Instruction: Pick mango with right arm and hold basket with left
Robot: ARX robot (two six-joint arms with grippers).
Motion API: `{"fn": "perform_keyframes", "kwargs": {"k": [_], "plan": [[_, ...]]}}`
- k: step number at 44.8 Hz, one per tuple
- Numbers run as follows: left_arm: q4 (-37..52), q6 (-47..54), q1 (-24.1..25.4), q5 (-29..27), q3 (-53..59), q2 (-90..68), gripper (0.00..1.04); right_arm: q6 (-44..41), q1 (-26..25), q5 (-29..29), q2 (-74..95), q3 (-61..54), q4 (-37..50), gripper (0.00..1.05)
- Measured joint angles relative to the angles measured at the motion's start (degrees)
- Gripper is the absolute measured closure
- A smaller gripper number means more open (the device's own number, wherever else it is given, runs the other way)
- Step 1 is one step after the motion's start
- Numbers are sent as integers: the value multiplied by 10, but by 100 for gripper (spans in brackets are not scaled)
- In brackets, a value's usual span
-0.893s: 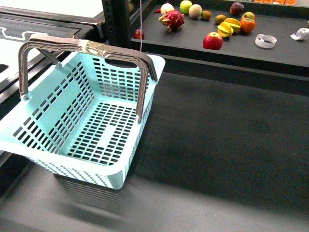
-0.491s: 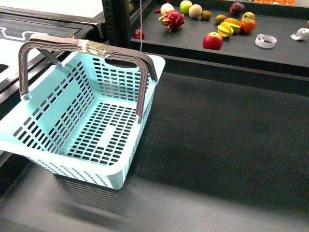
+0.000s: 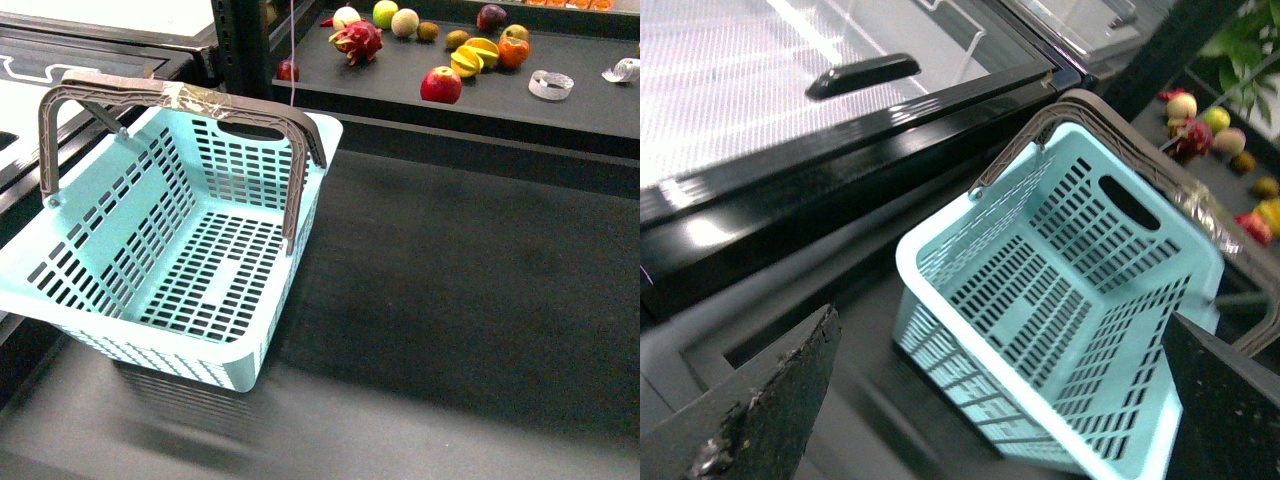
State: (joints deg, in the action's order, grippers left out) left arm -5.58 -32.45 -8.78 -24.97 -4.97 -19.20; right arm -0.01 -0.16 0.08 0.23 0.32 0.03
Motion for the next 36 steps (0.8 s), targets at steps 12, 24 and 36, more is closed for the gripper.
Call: {"fn": "perform_keyframes", "kwargs": {"k": [12,24,36], "plan": [[343,-220,13,78,-117,-461,8,0,0,0,0,0,0,8],[416,-292,-10,101,-268,-759,8,0,0,0,0,0,0,8],[441,-355,-20,128,-431,-922,8,0,0,0,0,0,0,8]]}}
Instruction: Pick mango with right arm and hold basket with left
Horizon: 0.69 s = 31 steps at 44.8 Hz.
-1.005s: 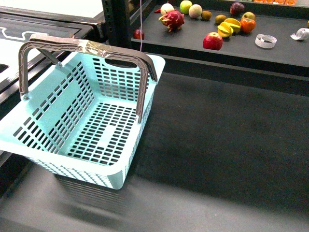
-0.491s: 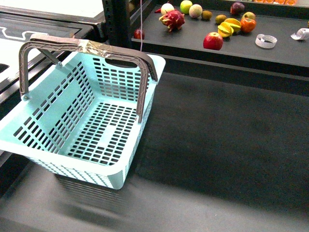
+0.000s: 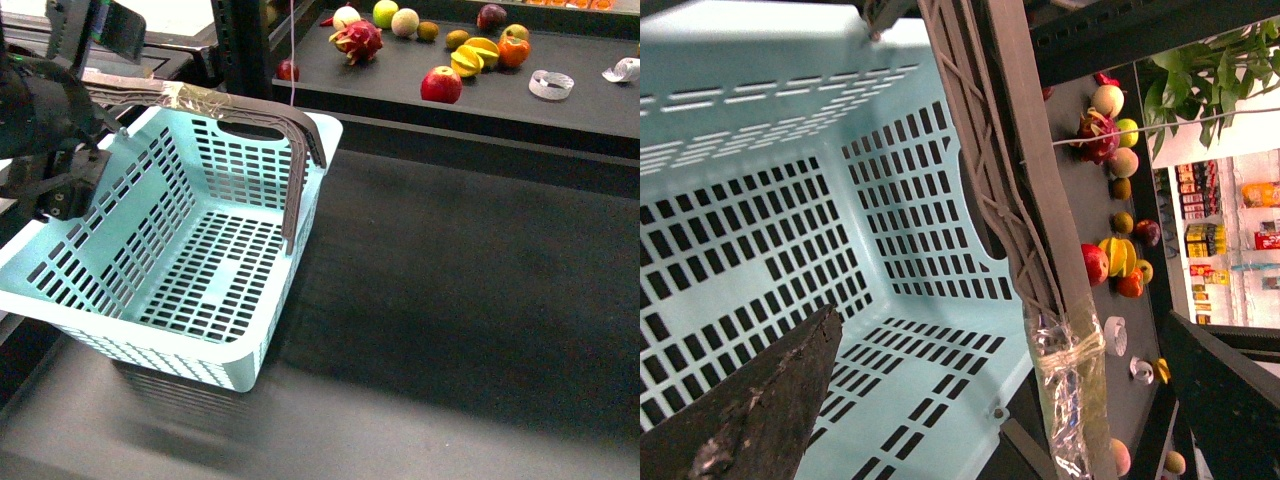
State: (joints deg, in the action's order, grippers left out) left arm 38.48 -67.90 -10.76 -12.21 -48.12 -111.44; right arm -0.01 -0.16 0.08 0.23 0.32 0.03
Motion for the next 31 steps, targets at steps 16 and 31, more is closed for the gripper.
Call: {"fn": "perform_keyframes", "kwargs": {"k": [16,31], "plan": [[-26,-30,-11,18,-134,-106,8,0,0,0,0,0,0,8],[-51,-31,-15,18,-229,-172,10,0,0,0,0,0,0,8]]}}
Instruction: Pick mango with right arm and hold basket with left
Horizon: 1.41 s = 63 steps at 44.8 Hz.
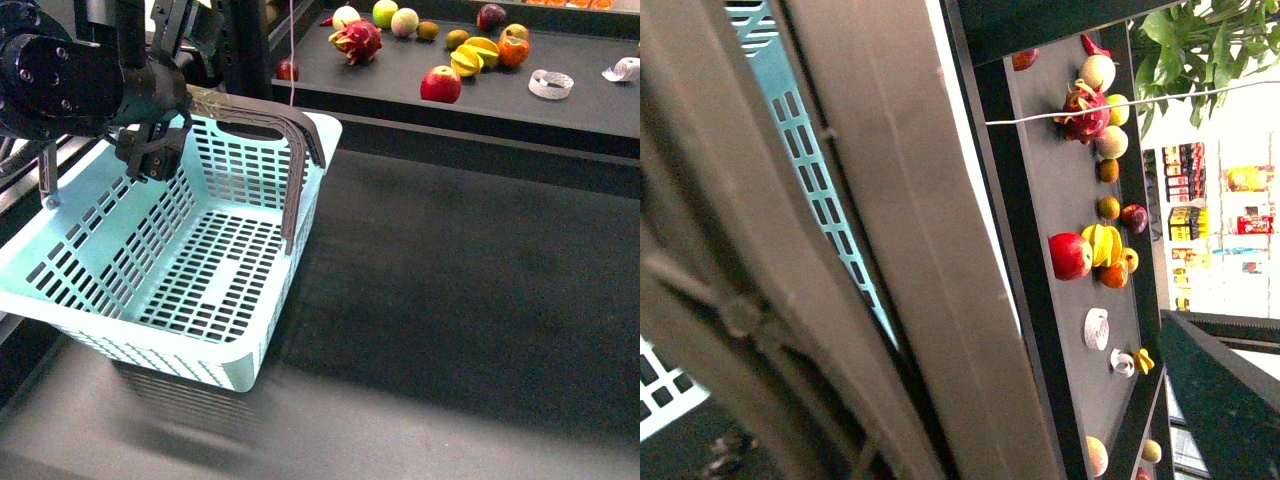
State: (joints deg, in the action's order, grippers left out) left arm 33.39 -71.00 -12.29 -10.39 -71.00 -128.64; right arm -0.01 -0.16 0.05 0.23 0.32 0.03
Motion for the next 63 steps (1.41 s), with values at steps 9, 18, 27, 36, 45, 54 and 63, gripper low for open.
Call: {"fn": "perform_keyframes", "kwargs": {"k": [9,18,27,36,45,54,63], "plan": [[1,4,-1,0,-12,-5,47,0,0,0,0,0,0,8],[-9,6,-1,5,-16,-10,77,0,0,0,0,0,0,8],[-14,30,-8,36,-6,4,89,0,0,0,0,0,0,8],[15,106,-32,86,52,49,90,0,0,0,0,0,0,8],[68,243,-74,150,118,110,90,0,0,0,0,0,0,8],[112,339,-133,201,174,142,90,0,0,0,0,0,0,8],[128,381,-186,226,184,144,90,0,0,0,0,0,0,8]]}}
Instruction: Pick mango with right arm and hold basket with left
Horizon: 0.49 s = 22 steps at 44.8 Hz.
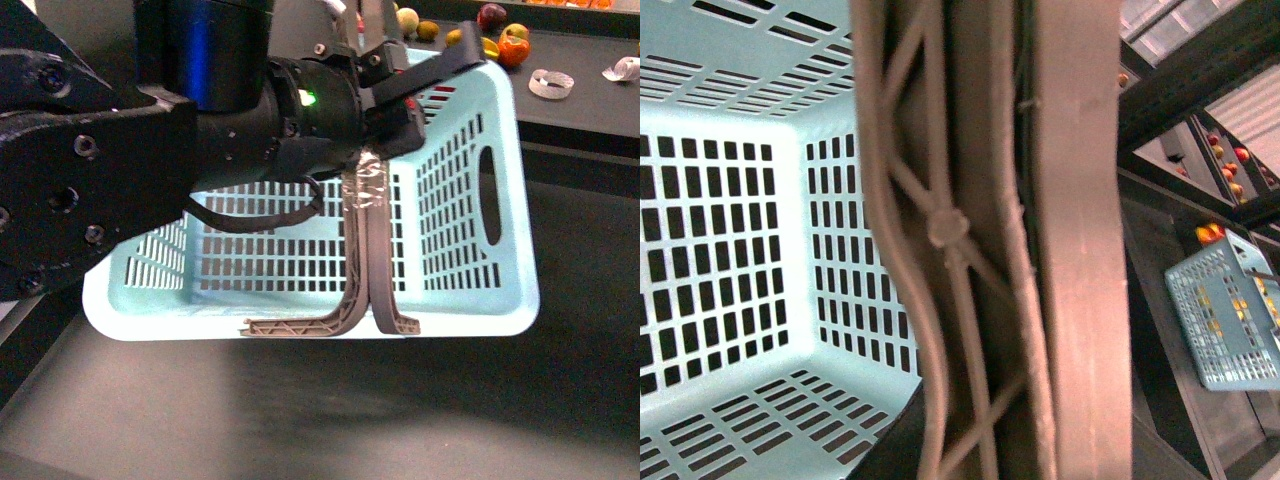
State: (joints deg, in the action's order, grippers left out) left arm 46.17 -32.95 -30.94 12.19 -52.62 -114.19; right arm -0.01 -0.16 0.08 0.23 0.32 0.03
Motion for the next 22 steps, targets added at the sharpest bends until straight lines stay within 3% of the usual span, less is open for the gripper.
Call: {"fn": "perform_keyframes", "kwargs": {"k": [22], "plan": [[18,17,-54,27,-16,-6,90,0,0,0,0,0,0,8]]}}
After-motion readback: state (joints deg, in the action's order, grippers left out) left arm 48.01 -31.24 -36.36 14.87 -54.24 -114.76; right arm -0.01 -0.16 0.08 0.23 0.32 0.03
